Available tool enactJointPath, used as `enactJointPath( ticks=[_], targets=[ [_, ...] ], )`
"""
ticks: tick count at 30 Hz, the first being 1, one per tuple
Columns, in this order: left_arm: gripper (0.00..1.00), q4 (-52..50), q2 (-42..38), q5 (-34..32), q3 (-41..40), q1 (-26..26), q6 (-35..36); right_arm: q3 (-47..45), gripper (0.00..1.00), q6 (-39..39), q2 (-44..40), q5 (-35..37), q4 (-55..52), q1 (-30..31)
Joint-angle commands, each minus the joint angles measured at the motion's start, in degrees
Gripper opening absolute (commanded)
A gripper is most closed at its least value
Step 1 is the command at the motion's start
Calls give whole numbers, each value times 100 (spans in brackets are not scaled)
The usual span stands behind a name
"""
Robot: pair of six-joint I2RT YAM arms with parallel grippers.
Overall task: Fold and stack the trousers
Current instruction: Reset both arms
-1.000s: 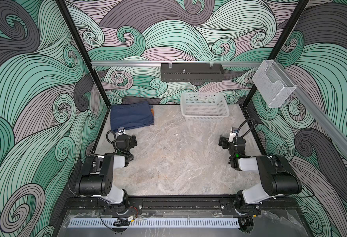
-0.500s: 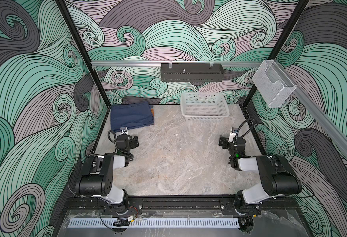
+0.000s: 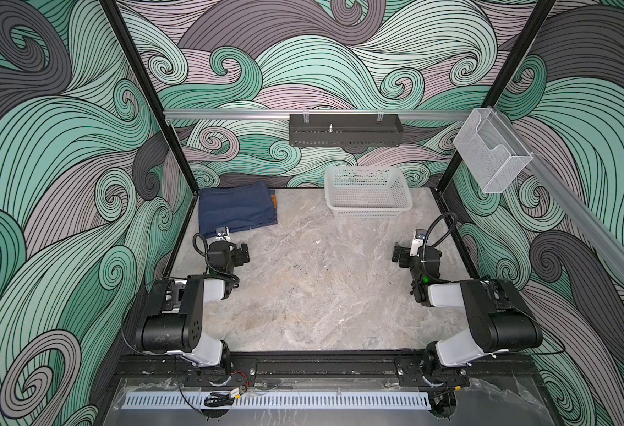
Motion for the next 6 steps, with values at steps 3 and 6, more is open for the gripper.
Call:
enactJointPath(
  ticks=[3, 6],
  targets=[
    [99, -24, 48, 89, 157, 27, 41, 120, 99, -56, 10, 132, 39, 31],
    [99, -25, 41, 89, 157, 30, 41, 96, 100, -60, -13, 135, 60, 36]
  ],
)
